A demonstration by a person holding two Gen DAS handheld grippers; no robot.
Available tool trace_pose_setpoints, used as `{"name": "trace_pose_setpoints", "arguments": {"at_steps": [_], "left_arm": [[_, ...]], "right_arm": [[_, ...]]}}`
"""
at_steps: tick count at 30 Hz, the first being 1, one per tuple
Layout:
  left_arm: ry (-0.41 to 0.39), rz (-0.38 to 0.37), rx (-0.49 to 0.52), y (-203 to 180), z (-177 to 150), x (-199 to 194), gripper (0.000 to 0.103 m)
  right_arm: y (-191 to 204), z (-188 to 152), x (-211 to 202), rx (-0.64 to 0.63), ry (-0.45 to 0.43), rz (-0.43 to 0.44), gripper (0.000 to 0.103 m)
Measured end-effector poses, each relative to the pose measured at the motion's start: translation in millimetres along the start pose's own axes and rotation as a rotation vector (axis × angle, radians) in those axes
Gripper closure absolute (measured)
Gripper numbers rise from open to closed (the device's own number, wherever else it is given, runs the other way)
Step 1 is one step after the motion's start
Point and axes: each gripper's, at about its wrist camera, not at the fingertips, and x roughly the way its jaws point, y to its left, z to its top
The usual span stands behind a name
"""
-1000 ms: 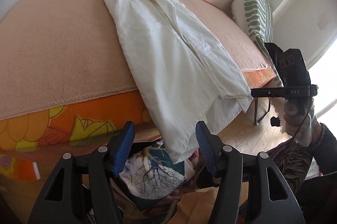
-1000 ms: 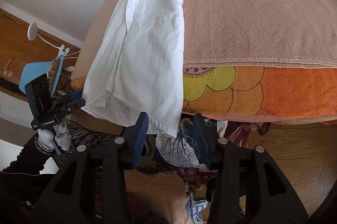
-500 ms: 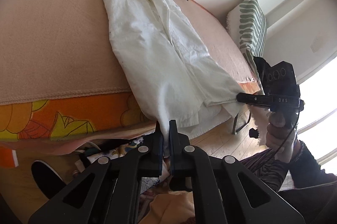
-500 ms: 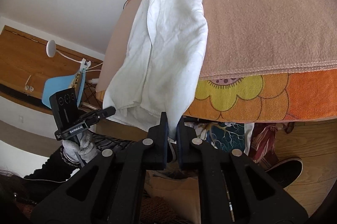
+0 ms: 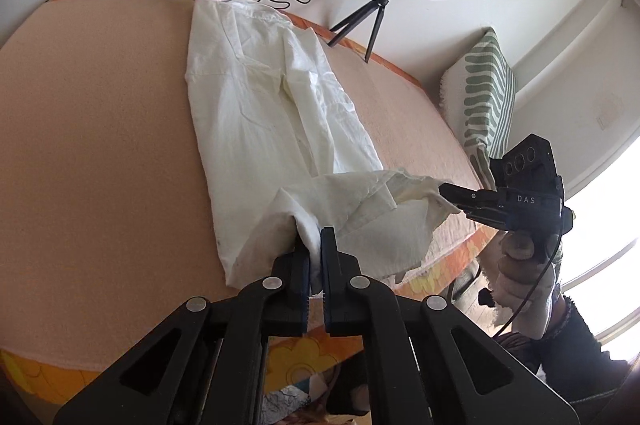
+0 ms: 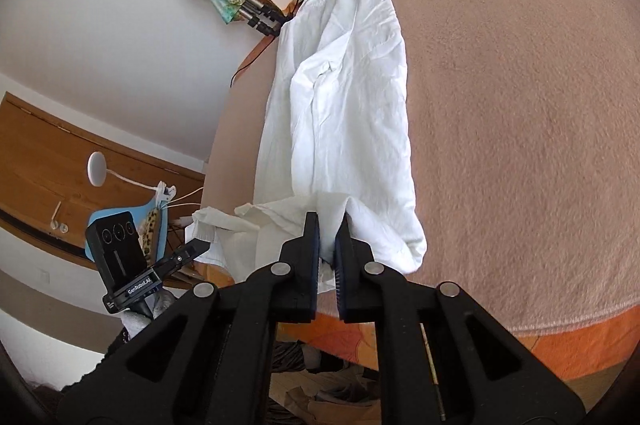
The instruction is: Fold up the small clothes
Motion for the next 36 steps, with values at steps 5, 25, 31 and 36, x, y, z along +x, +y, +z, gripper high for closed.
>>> {"name": "trace_pose_setpoints", "arguments": {"at_steps": [5,25,31,36], "left_arm": [[0.013,0.030,-0.032,22.3,19.9,20.0,0.100],[-0.094,0.157,0.130,9.9,40.7,14.9,0.092],[-0.098,0.202,0.218,5.0,63.2,16.7,0.075],[-0.136,0.227,0.177,25.3,81.2,1.2,0.061]], "right_arm": [[-10.6,29.2,33.8,0.036,0.031,-0.032,0.095],[5.2,38.3,-7.4,-0.168,-0.123,-0.108,0.054],[44.0,19.5,0.9,-0.354,-0.084,-0.140,0.054],[55.1,9.5,53.6,-0.435,0.036,-0.179,0.062]]}}
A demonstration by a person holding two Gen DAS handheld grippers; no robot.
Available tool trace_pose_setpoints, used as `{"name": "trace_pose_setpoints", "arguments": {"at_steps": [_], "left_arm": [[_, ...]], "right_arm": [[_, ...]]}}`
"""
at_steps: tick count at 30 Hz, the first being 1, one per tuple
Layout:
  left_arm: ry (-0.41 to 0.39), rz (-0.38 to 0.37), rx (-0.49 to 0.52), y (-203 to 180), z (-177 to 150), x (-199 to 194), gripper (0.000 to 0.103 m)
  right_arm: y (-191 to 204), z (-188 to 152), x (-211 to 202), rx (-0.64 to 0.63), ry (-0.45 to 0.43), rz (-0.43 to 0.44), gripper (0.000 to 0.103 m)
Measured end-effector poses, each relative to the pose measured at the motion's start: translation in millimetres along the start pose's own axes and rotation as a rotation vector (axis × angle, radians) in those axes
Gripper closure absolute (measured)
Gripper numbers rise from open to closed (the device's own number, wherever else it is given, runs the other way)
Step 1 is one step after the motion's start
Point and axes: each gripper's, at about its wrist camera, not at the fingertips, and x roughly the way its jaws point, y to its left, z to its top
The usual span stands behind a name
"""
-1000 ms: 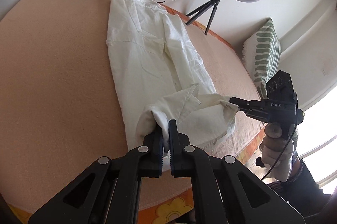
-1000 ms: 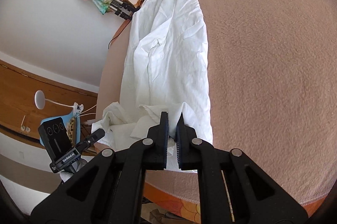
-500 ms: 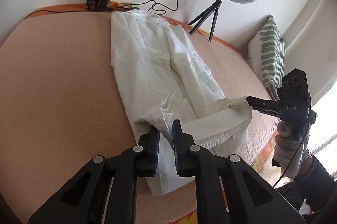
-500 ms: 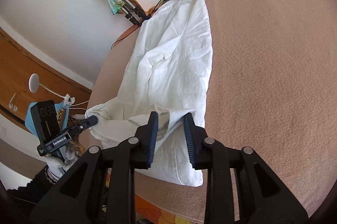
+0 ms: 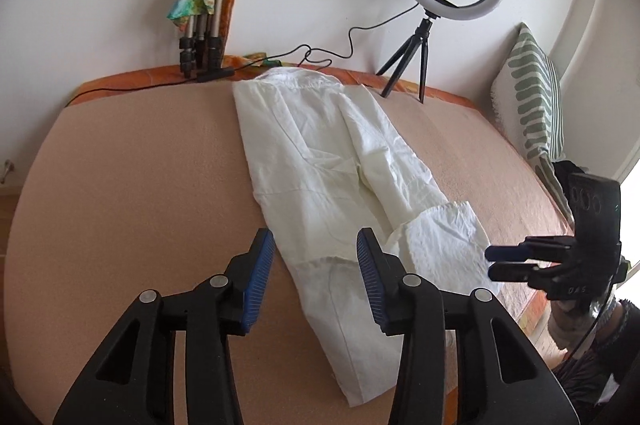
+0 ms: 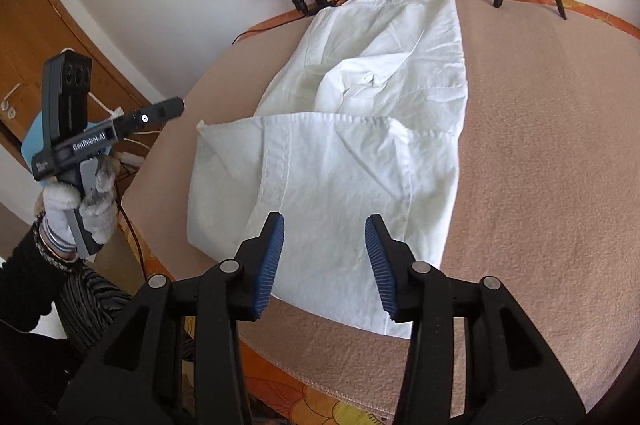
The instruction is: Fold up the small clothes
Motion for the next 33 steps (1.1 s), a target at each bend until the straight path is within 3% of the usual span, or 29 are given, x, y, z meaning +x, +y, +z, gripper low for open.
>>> {"name": "trace_pose_setpoints", "arguments": {"at_steps": [2,4,6,8,9,11,12,15,17,18,19,22,24,27,29,30,33], "left_arm": [[-0.003,-0.034,0.005,1.9,-6.3,-8.0,0.063],[0.022,-0.057,0.073,-9.0,-20.8,-6.5,0.064],[0.084,-0.056,0.132,-20.5,-35.7,6.3,0.069],[0.129,-0.023,0.124,-21.7,-46.0,20.3,0.069],[0.144,-0.041,0.104,-18.5,-49.8,24.4,0.071],[0.159,-0.036,0.081,-12.3,-52.9,31.4,0.071],[0.167,-0.054,0.063,-8.6,-52.5,35.0,0.071],[0.175,-0.083,-0.005,-0.2,-50.1,45.4,0.075],[0.192,-0.090,-0.009,-2.2,-50.2,53.8,0.087],[0.187,-0.080,0.001,-4.7,-50.6,55.1,0.094],[0.178,-0.082,0.002,-7.2,-50.4,53.8,0.095],[0.118,-0.078,0.046,-13.8,-44.4,48.0,0.096],[0.143,-0.019,0.111,-17.3,-44.7,60.5,0.096],[0.180,0.033,0.112,-15.7,-49.6,74.7,0.093],[0.175,0.068,0.115,-15.4,-47.4,68.0,0.081],[0.158,0.088,0.109,-13.5,-46.1,61.9,0.079],[0.113,0.141,0.089,-7.9,-43.4,44.9,0.079]], "right_arm": [[4.3,1.5,11.7,-0.016,0.014,0.011,0.062],[7.3,5.3,20.6,-0.036,0.017,0.001,0.063],[4.1,9.6,23.2,-0.054,-0.008,-0.108,0.063],[-10.3,11.2,14.7,-0.002,-0.039,-0.175,0.063],[-17.4,9.8,7.0,0.017,-0.066,-0.208,0.061],[-29.1,8.3,-5.5,0.040,-0.096,-0.294,0.050],[-35.7,9.4,-7.2,0.055,-0.090,-0.278,0.040],[-52.8,13.5,1.1,0.106,-0.057,-0.226,0.039],[-58.9,15.2,12.5,0.122,-0.028,-0.200,0.059],[-61.7,15.0,16.9,0.141,-0.007,-0.186,0.090],[-62.2,14.6,17.9,0.158,-0.001,-0.182,0.094],[-55.9,14.8,4.2,0.122,-0.059,-0.202,0.096],[-56.9,15.8,1.4,0.118,-0.083,-0.222,0.097],[-60.7,16.7,17.9,0.107,-0.033,-0.248,0.096],[-56.7,15.8,21.0,0.047,-0.023,-0.323,0.090],[-55.2,15.7,15.8,0.037,-0.040,-0.337,0.083],[-47.9,16.4,-4.0,0.019,-0.097,-0.374,0.081]]}}
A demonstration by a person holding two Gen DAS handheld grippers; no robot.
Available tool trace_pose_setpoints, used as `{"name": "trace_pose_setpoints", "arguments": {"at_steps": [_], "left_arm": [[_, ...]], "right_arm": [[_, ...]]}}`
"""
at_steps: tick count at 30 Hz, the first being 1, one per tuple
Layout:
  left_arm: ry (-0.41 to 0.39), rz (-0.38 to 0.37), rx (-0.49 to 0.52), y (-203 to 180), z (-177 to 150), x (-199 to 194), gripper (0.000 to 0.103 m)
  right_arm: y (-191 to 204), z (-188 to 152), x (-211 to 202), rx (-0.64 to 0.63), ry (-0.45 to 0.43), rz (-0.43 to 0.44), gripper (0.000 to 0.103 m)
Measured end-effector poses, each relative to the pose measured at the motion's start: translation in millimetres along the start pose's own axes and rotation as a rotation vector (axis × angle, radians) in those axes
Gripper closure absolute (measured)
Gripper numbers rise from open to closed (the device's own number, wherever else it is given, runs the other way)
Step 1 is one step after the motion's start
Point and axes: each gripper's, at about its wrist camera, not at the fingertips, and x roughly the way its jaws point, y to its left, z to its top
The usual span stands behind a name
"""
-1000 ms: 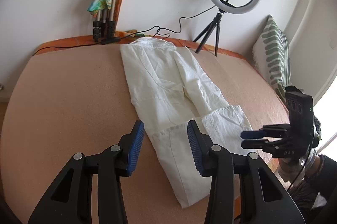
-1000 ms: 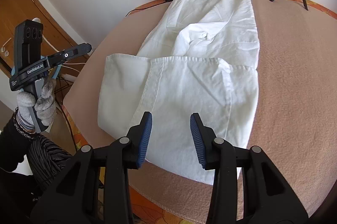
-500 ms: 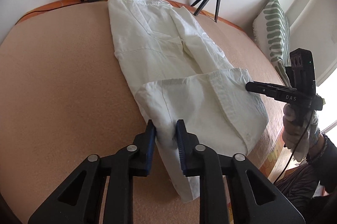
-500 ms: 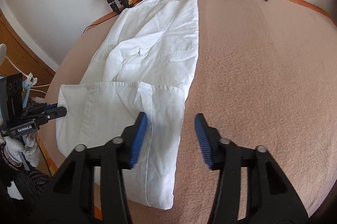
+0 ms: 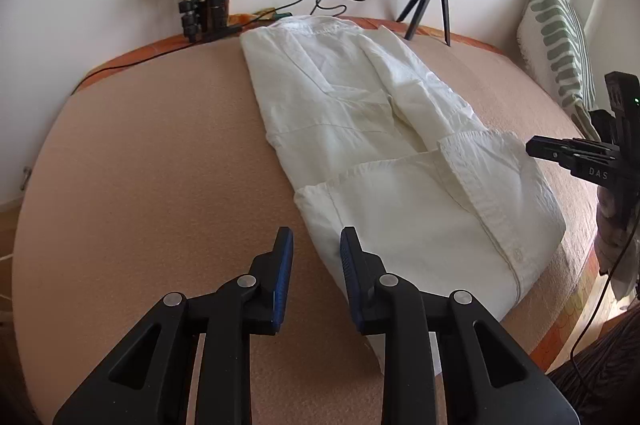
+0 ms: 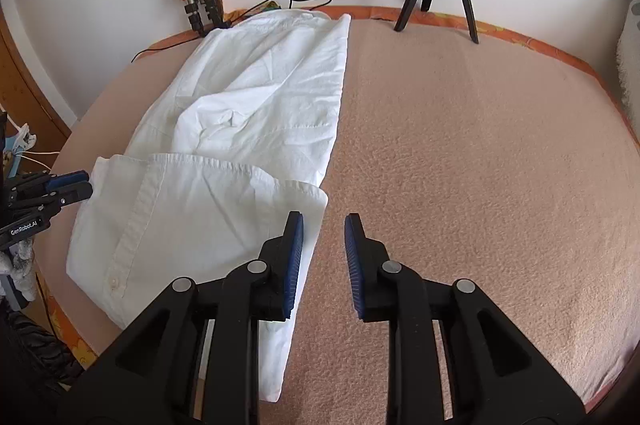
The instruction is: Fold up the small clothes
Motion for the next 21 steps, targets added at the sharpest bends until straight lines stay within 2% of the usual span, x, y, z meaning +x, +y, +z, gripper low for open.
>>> {"name": "trace_pose_setpoints", "arguments": {"at_steps": [2,3,5,6,8,9,12,16,19,21], "left_arm": [[-0.027,-0.017,0.020,-4.0,-3.2,-13.1,0.080],[-0.041,-0.051,0.039,-9.5,-5.6,-19.6,0.081],[-0.053,-0.102,0.086,-24.0,-9.5,-27.0,0.081],[-0.055,-0.119,0.103,-32.3,-10.0,-27.2,0.081],[-0.039,-0.146,0.152,-49.5,-7.3,-19.6,0.081],[-0.038,-0.131,0.167,-56.8,-4.3,-14.6,0.081],[-0.005,-0.194,0.145,-65.6,3.4,5.5,0.081],[0.080,-0.096,0.140,-56.3,-6.0,35.4,0.081],[0.081,-0.103,0.111,-37.8,-2.9,30.5,0.081],[0.055,-0.106,0.078,-22.2,6.5,19.6,0.081]], "right_arm": [[8.4,-3.5,-16.5,-0.037,-0.023,0.052,0.081],[14.7,-5.2,-24.1,-0.070,-0.029,0.085,0.081],[27.0,-8.3,-34.9,-0.121,-0.049,0.098,0.081],[30.5,-8.7,-36.3,-0.129,-0.043,0.145,0.081],[41.0,-5.0,-29.4,-0.142,-0.020,0.192,0.081],[47.0,-2.0,-24.1,-0.154,-0.017,0.177,0.081],[57.7,3.8,-2.2,-0.177,0.030,0.212,0.081],[49.5,-1.3,31.3,-0.180,0.115,0.142,0.081],[30.2,4.0,32.3,-0.150,0.149,0.161,0.086],[22.4,17.0,21.8,-0.145,0.137,0.140,0.080]]}}
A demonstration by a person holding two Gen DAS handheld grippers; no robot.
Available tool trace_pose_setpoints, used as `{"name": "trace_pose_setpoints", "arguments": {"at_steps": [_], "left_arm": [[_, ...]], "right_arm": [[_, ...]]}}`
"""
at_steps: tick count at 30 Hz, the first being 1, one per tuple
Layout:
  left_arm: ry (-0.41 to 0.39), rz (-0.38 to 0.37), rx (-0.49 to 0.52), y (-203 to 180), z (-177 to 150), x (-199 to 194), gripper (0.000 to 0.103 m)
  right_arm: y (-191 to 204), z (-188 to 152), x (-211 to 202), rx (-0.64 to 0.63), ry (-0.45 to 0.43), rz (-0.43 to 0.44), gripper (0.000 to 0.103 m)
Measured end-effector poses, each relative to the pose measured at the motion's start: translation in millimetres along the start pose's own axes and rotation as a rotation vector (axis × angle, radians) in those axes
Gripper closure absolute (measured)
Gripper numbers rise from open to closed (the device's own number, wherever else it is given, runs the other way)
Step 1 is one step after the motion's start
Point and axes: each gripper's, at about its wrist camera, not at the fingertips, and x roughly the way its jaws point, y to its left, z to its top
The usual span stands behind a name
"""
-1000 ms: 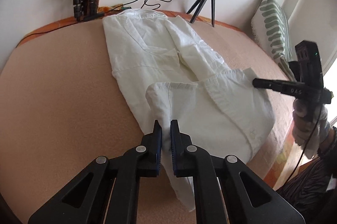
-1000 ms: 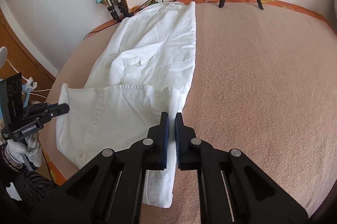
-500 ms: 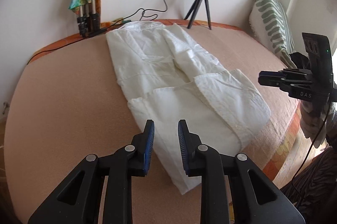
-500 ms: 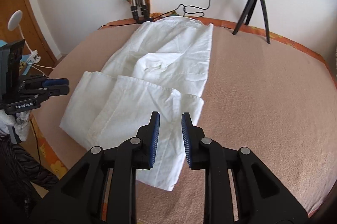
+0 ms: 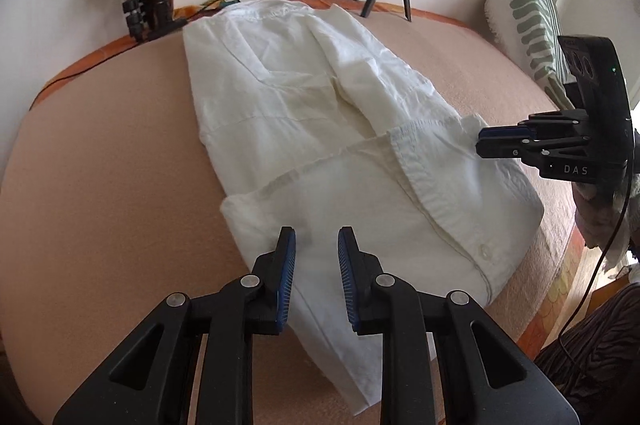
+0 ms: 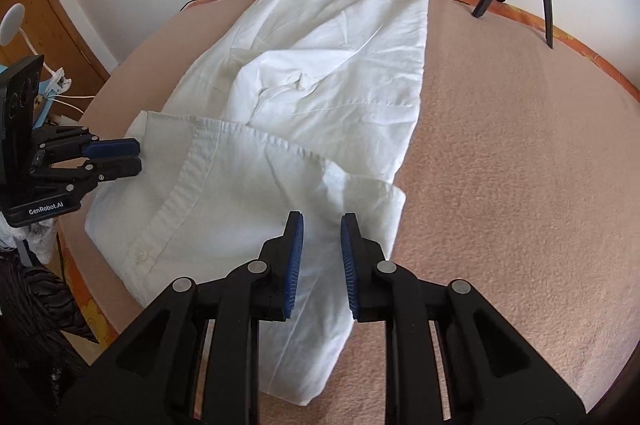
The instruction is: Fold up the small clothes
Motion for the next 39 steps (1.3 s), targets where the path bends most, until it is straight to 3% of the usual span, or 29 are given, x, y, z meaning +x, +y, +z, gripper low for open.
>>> {"name": "trace_pose_setpoints", "arguments": {"at_steps": [4,6,8,10,16,21,23,24,26,30,31,33,34,35,36,37,39], "left_arm": [[-0.066,0.047,-0.014,32.7,30.2,-10.7,0.076],[-0.081,0.031,-0.066,52.8,48.1,-2.6,0.049],[-0.082,-0.011,-0.130,72.6,68.2,13.4,0.040],[-0.087,-0.003,-0.170,87.9,88.8,30.2,0.040],[-0.069,-0.024,-0.241,123.9,136.3,86.7,0.040],[-0.056,-0.062,-0.329,151.0,156.3,122.3,0.041],[-0.056,-0.082,-0.359,158.0,159.5,133.5,0.049],[-0.072,-0.071,-0.361,158.9,161.0,135.3,0.066],[-0.067,-0.048,-0.343,156.5,165.3,140.9,0.101],[-0.091,0.111,-0.273,144.7,167.0,141.7,0.101],[-0.092,0.114,-0.265,144.7,169.3,143.3,0.102],[-0.102,0.074,-0.287,150.2,171.4,139.5,0.102],[-0.103,0.044,-0.303,154.6,173.2,137.4,0.096],[-0.101,0.019,-0.324,161.5,176.5,136.7,0.076],[-0.100,-0.006,-0.354,166.5,177.5,135.5,0.045],[-0.112,-0.043,-0.381,171.4,177.6,134.5,0.041],[-0.097,-0.092,-0.382,173.3,181.5,141.0,0.041]], "right_arm": [[-26.2,38.1,-21.2,0.013,-0.067,0.005,0.078],[-43.2,62.4,-18.7,0.021,-0.085,0.004,0.074],[-61.3,84.9,-7.9,0.059,-0.098,0.008,0.069],[-79.5,109.4,12.7,0.102,-0.077,0.046,0.060],[-122.7,156.4,78.7,0.221,-0.062,0.160,0.060],[-135.4,180.0,112.9,0.241,-0.085,0.217,0.060],[-139.6,188.0,123.1,0.253,-0.093,0.237,0.060],[-141.4,191.7,126.7,0.263,-0.094,0.238,0.065],[-144.2,198.9,133.3,0.273,-0.096,0.249,0.095],[-142.4,210.5,137.7,0.237,-0.080,0.159,0.101],[-144.6,212.3,138.8,0.238,-0.070,0.128,0.101],[-149.6,215.1,138.6,0.245,-0.051,0.159,0.100],[-153.7,215.9,136.0,0.260,-0.054,0.200,0.100],[-157.8,216.8,132.4,0.273,-0.063,0.223,0.100],[-160.1,218.0,129.3,0.276,-0.073,0.238,0.095],[-161.1,218.8,127.3,0.269,-0.077,0.255,0.086],[-159.8,221.8,128.4,0.249,-0.075,0.252,0.077]]}}
